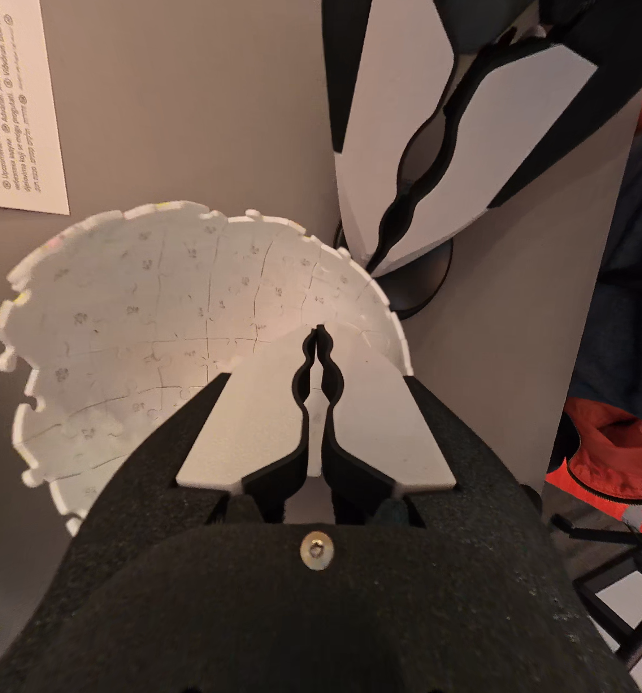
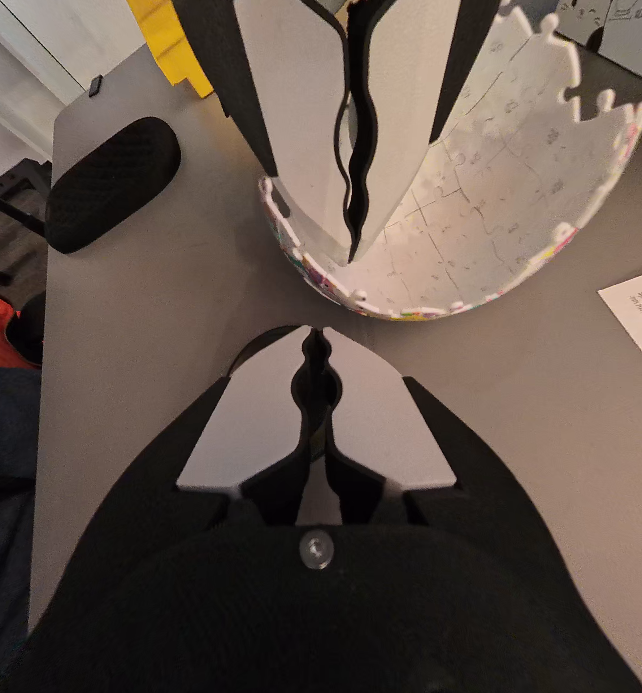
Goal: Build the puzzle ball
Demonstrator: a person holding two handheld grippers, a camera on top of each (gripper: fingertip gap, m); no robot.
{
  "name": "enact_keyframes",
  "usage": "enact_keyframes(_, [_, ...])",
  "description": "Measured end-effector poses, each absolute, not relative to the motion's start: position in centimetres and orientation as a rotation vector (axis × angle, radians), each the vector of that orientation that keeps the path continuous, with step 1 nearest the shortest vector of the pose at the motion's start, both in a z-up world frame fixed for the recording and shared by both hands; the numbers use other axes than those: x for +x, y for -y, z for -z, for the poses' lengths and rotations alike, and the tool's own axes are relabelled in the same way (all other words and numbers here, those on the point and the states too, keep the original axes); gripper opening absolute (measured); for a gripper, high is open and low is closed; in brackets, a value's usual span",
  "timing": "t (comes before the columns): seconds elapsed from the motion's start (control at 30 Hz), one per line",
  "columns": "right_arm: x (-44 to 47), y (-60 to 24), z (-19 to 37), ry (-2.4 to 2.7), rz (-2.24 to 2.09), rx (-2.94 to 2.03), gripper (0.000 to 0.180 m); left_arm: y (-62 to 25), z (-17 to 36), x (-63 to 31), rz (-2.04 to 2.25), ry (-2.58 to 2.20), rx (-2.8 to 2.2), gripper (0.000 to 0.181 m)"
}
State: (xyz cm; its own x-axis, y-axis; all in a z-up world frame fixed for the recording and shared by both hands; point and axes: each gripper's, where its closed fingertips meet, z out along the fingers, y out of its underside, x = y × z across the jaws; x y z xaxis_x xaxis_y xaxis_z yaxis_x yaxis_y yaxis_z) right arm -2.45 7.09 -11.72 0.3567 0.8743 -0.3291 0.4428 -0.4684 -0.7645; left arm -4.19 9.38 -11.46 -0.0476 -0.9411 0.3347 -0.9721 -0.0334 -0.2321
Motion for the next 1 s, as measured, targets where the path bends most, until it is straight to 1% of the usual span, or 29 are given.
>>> enact_keyframes(0.1, [-2.9, -7.2, 11.8, 1.086, -1.022, -2.087, 0.002, -9.2, 11.4, -4.0, -0.660, 2.107, 2.113, 0.000])
enact_keyframes(0.3, [-3.7, -7.0, 11.5, 0.938, -1.231, -2.146, 0.001, -9.1, 11.3, -4.5, -0.653, 2.100, 2.115, 0.000])
enact_keyframes(0.73, [-2.7, -8.0, 11.7, 0.784, -1.223, -2.206, 0.002, -9.9, 11.2, -5.2, -0.607, 2.068, 2.177, 0.000])
enact_keyframes(1.0, [-2.1, -9.1, 10.9, 0.753, -1.258, -2.162, 0.002, -9.9, 11.1, -5.8, -0.589, 2.060, 2.177, 0.000])
